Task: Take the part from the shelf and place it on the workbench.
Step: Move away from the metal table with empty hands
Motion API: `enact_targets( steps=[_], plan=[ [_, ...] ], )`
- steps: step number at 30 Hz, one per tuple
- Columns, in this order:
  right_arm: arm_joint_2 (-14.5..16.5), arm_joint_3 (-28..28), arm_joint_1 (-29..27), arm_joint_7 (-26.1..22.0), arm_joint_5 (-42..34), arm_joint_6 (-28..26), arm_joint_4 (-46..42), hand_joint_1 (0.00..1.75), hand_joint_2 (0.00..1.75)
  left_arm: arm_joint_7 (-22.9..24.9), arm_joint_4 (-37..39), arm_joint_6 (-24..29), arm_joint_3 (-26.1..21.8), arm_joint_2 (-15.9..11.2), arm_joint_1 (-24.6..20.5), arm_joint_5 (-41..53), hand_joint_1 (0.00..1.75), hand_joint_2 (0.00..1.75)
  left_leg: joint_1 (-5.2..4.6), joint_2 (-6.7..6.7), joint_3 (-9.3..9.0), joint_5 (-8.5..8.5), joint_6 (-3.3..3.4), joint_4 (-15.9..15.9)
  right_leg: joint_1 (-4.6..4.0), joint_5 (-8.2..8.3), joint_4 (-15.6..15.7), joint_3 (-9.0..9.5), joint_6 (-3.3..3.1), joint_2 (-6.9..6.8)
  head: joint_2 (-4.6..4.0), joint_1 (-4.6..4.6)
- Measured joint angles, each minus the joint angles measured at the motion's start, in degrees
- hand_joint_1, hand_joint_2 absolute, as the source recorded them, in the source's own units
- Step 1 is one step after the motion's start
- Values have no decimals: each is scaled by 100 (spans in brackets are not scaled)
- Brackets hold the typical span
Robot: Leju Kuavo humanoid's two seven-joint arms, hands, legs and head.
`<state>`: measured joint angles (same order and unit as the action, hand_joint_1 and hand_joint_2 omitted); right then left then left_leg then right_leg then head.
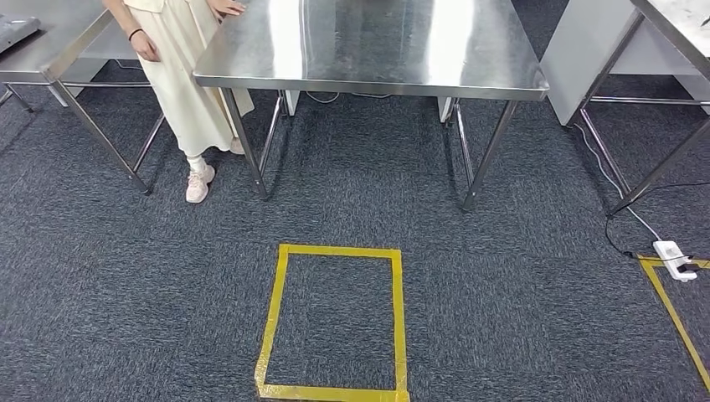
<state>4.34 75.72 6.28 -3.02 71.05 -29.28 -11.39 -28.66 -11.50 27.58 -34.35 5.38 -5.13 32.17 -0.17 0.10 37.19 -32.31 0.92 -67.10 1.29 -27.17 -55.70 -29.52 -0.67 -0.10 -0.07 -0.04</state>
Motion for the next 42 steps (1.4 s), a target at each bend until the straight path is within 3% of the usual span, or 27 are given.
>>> enact_targets(
  steps=[1,2,3,7,8,12,14,15,18,19,21,23,25,27,29,31,32,33,34,36,38,40,42],
  plan=[
    [4,1,-4,8,-5,-10,0,0,175,13,0,-1,1,-1,-3,17,0,0,38,0,126,-175,-42,-353,3,20,-10,-36,4,0,0,-1],
    [9,1,-7,12,-12,-19,0,0,175,28,0,-3,2,-1,-5,31,0,0,72,1,186,-247,-75,-569,9,35,-22,-69,18,2,0,-1],
    [13,1,-9,14,-15,-25,0,0,175,42,-1,-5,3,-1,-8,43,0,0,103,1,153,-213,-99,-589,19,45,-34,-94,35,3,0,-2],
    [25,1,-1,14,-19,-27,0,0,175,65,-2,-10,7,-3,-53,69,0,0,201,-8,-669,334,-157,756,52,71,-77,-128,88,7,0,-7],
    [25,1,1,14,-19,-27,0,0,175,66,-2,-10,8,-3,-61,70,0,0,209,-13,-757,356,-162,913,49,74,-80,-129,95,7,0,-8],
    [25,1,1,14,-19,-28,0,0,175,67,-2,-10,8,-3,-67,70,0,0,203,-20,-777,333,-165,957,39,76,-81,-134,103,6,0,-9],
    [26,1,9,14,-19,-31,0,0,175,68,-2,-14,9,-2,-78,70,0,0,169,-39,-759,351,-123,964,9,87,-88,-155,146,7,0,2],
    [25,1,12,16,-20,-36,0,0,175,72,-2,-16,11,-1,-88,74,0,0,140,-38,-732,404,-33,987,-1,72,-126,-205,200,7,0,10],
    [30,2,-1,13,-56,-50,1,0,175,84,-2,-33,14,9,-109,97,0,0,24,0,-535,632,268,1052,-16,-522,-1317,-729,266,8,0,55],
    [31,3,-8,1,-73,-51,1,0,175,80,-2,-38,14,13,-108,101,0,0,-7,5,-481,673,292,1051,-26,-639,-1500,-739,265,8,0,67],
    [26,3,-10,-20,-91,-55,0,0,175,66,-2,-42,14,21,-107,101,0,0,-43,4,-456,709,280,1047,-53,-408,-710,-227,292,6,0,69],
    [28,3,-2,-5,-95,-70,0,0,175,58,-2,-43,14,26,-109,102,0,0,-81,5,-452,727,248,1033,-101,-233,-73,113,229,4,0,63],
    [32,3,-4,24,-93,-90,0,0,175,57,-2,-44,14,27,-110,108,0,0,-98,6,-447,751,199,1026,-138,-173,34,134,152,4,0,57],
    [42,3,-5,45,-92,-101,1,0,175,58,-3,-44,14,23,-108,117,0,0,-82,-1,-405,704,137,960,-71,-114,57,136,77,-2,0,54],
    [54,3,0,53,-89,-108,1,0,175,62,-3,-43,14,16,-106,120,0,0,-39,-18,-221,372,53,540,-4,-46,77,125,-1,-15,0,33],
    [60,3,-6,52,-86,-111,0,0,175,66,-2,-44,15,14,-101,120,0,0,24,-27,94,-92,-39,-244,-10,-3,70,72,-28,-24,0,12],
    [63,4,-12,50,-87,-111,0,0,175,66,-2,-45,15,13,-97,120,0,0,55,-26,207,-218,-76,-554,-11,12,65,44,-24,-25,0,12],
    [66,4,-16,45,-87,-110,0,0,175,66,-2,-47,16,13,-93,120,0,0,87,-24,226,-227,-104,-669,-9,25,57,21,-19,-24,0,11],
    [68,4,-19,39,-88,-110,0,0,175,66,-2,-49,16,10,-91,120,0,0,118,-23,128,-124,-125,-546,-3,34,46,7,-13,-22,0,11],
    [74,4,-16,30,-88,-110,0,0,175,66,-2,-51,16,2,-94,119,0,0,171,-23,-323,229,-147,222,6,35,5,-13,1,-17,0,11],
    [77,4,-6,27,-87,-110,0,0,175,66,-2,-52,16,-2,-104,120,0,0,170,-30,-653,413,-126,844,-28,32,-47,-55,55,-15,0,17],
    [78,3,-1,25,-86,-109,0,0,175,66,-2,-52,16,-2,-106,120,0,0,124,-39,-674,432,-57,956,-60,58,-60,-111,145,-14,0,31],
    [74,3,-2,24,-84,-108,0,0,175,66,-2,-52,16,-1,-102,117,0,0,104,-35,-647,507,63,1012,-71,59,-83,-170,223,-11,0,39]
  ],
)
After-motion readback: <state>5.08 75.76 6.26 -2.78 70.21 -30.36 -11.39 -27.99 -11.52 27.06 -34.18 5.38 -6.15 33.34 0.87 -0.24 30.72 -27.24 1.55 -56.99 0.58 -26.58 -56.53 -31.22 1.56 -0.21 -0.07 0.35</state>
